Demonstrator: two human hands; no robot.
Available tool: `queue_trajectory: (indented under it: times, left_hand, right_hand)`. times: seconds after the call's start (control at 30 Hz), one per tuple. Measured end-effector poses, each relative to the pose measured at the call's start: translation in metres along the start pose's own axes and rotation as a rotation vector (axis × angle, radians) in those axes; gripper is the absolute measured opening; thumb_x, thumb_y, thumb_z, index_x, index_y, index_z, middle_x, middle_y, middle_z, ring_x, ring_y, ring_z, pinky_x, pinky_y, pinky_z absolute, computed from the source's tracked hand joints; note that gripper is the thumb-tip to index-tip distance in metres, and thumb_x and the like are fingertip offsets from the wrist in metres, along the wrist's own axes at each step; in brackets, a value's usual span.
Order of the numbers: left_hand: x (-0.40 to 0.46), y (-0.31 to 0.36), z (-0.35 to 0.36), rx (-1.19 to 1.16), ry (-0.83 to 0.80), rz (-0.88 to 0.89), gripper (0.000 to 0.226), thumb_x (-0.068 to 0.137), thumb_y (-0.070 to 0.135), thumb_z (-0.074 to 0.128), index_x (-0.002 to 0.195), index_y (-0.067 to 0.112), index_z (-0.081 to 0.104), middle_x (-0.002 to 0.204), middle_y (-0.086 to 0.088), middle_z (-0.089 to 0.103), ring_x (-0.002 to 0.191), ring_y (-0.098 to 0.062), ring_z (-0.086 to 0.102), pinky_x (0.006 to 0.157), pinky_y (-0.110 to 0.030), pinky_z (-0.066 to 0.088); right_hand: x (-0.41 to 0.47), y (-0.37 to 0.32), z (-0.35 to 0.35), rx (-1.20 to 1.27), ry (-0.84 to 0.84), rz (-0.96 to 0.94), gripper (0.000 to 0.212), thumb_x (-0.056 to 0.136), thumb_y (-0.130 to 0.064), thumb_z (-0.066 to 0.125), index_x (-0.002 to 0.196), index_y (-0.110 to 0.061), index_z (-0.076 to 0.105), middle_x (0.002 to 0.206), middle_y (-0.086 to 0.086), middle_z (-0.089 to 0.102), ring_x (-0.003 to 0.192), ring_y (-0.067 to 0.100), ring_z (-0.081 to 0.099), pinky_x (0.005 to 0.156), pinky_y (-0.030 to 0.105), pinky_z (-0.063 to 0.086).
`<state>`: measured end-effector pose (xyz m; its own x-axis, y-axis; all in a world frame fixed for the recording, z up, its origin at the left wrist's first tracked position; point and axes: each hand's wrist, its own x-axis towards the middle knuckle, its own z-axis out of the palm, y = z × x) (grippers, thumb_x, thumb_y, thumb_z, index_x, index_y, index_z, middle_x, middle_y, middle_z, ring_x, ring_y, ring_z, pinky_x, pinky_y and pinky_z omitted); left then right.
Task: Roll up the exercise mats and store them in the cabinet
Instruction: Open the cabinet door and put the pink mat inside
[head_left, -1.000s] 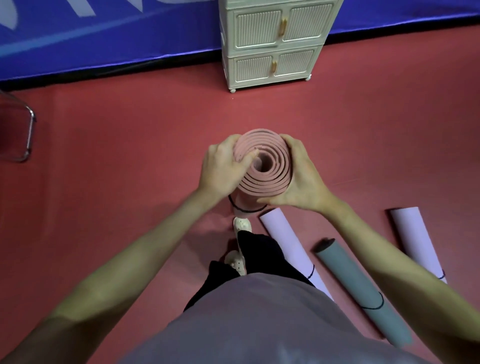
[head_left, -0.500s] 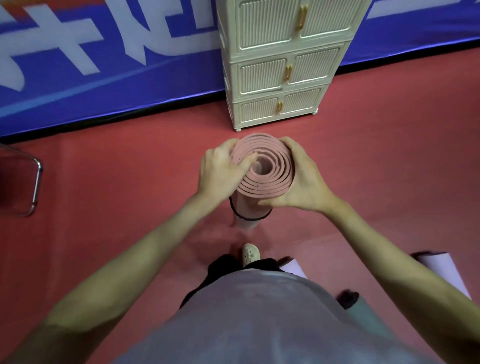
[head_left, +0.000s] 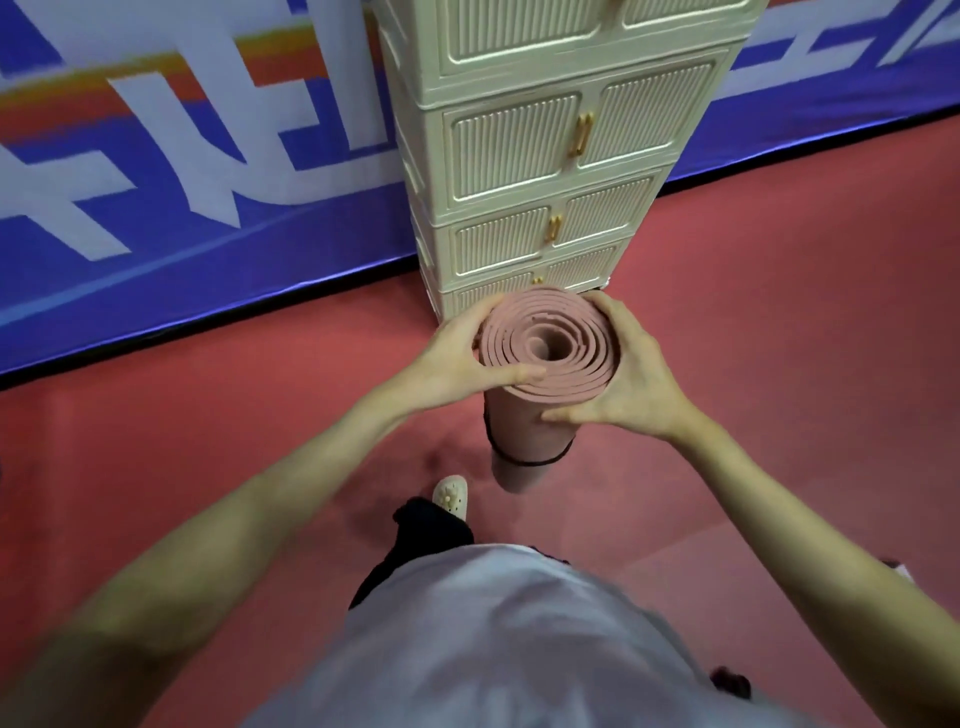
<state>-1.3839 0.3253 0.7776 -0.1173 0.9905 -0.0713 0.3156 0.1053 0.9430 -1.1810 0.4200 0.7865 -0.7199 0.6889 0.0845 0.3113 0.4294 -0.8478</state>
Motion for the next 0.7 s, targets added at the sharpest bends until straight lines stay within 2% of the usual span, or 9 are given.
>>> queue_trajectory:
  times: [0.07, 0.13, 0.2, 0.27, 0.37, 0.47, 0.5, 0.6, 0.7]
  left_hand:
    - [0.038, -0.001, -0.011, -0.028, 0.128, 0.012, 0.040, 0.078, 0.026, 0.081, 0.111, 0.015, 0.061, 0.104, 0.005, 0.069, 0.099, -0.006, 0.065, 0.090, -0.026, 0.050]
    - [0.073, 0.008, -0.022, 0.059, 0.180, -0.009, 0.029, 0.077, 0.027, 0.081, 0.093, 0.017, 0.059, 0.089, 0.006, 0.070, 0.084, -0.003, 0.065, 0.077, -0.018, 0.050]
    - [0.107, 0.016, -0.033, 0.234, 0.119, -0.064, 0.041, 0.071, 0.040, 0.082, 0.090, 0.016, 0.055, 0.084, 0.005, 0.072, 0.079, -0.007, 0.067, 0.071, -0.024, 0.053]
    - [0.138, 0.018, -0.041, 0.355, 0.032, -0.078, 0.049, 0.068, 0.050, 0.079, 0.097, 0.018, 0.056, 0.087, 0.002, 0.072, 0.081, -0.014, 0.068, 0.072, -0.033, 0.054]
    - [0.179, 0.019, -0.052, 0.406, -0.089, -0.054, 0.055, 0.068, 0.055, 0.078, 0.111, 0.022, 0.066, 0.100, 0.006, 0.071, 0.093, -0.012, 0.066, 0.076, -0.026, 0.049]
    - [0.211, 0.024, -0.053, 0.347, -0.122, -0.052, 0.058, 0.062, 0.062, 0.074, 0.108, 0.027, 0.070, 0.097, 0.013, 0.072, 0.091, -0.004, 0.066, 0.084, -0.030, 0.053]
    - [0.221, 0.023, -0.050, 0.327, -0.103, -0.076, 0.059, 0.060, 0.063, 0.073, 0.106, 0.027, 0.070, 0.095, 0.013, 0.072, 0.090, -0.003, 0.066, 0.084, -0.032, 0.054]
    - [0.248, 0.019, -0.029, 0.178, 0.034, -0.191, 0.047, 0.064, 0.039, 0.084, 0.104, 0.022, 0.065, 0.095, 0.011, 0.070, 0.090, -0.005, 0.066, 0.083, -0.028, 0.054]
    - [0.274, 0.025, -0.006, -0.058, 0.255, -0.291, 0.038, 0.066, 0.008, 0.084, 0.098, 0.019, 0.068, 0.088, 0.008, 0.071, 0.084, -0.006, 0.067, 0.073, -0.016, 0.051]
  right_hand:
    - [0.026, 0.003, -0.007, -0.022, 0.011, 0.016, 0.121, 0.040, -0.048, 0.095, 0.140, -0.008, 0.038, 0.132, 0.004, 0.053, 0.123, 0.018, 0.052, 0.105, 0.043, 0.042]
    - [0.049, 0.004, -0.014, -0.032, 0.020, 0.016, 0.120, 0.040, -0.046, 0.096, 0.139, -0.009, 0.039, 0.131, 0.001, 0.053, 0.123, 0.014, 0.052, 0.106, 0.036, 0.042]
    - [0.070, 0.007, -0.020, -0.042, 0.039, 0.017, 0.120, 0.039, -0.043, 0.097, 0.138, -0.011, 0.040, 0.128, -0.003, 0.053, 0.121, 0.007, 0.052, 0.104, 0.025, 0.040]
    - [0.088, 0.012, -0.027, -0.044, 0.048, 0.030, 0.118, 0.037, -0.043, 0.097, 0.137, -0.014, 0.040, 0.125, -0.008, 0.053, 0.118, 0.002, 0.053, 0.102, 0.018, 0.039]
    - [0.116, 0.026, -0.042, -0.031, 0.048, 0.044, 0.115, 0.037, -0.042, 0.097, 0.134, -0.010, 0.043, 0.124, -0.005, 0.055, 0.117, 0.005, 0.054, 0.101, 0.020, 0.040]
    - [0.141, 0.043, -0.059, -0.019, 0.045, 0.025, 0.115, 0.038, -0.041, 0.098, 0.134, -0.009, 0.044, 0.124, -0.007, 0.056, 0.117, 0.000, 0.054, 0.101, 0.019, 0.040]
    - [0.150, 0.050, -0.065, -0.006, 0.036, 0.021, 0.116, 0.038, -0.041, 0.098, 0.135, -0.008, 0.043, 0.126, -0.005, 0.056, 0.119, 0.003, 0.054, 0.102, 0.022, 0.041]
    - [0.181, 0.076, -0.087, 0.014, -0.008, -0.005, 0.119, 0.039, -0.045, 0.096, 0.138, -0.007, 0.041, 0.127, 0.002, 0.056, 0.120, 0.011, 0.055, 0.104, 0.033, 0.043]
    - [0.214, 0.106, -0.113, 0.011, -0.094, -0.058, 0.122, 0.035, -0.033, 0.101, 0.137, -0.001, 0.041, 0.127, 0.008, 0.055, 0.120, 0.006, 0.053, 0.104, 0.025, 0.041]
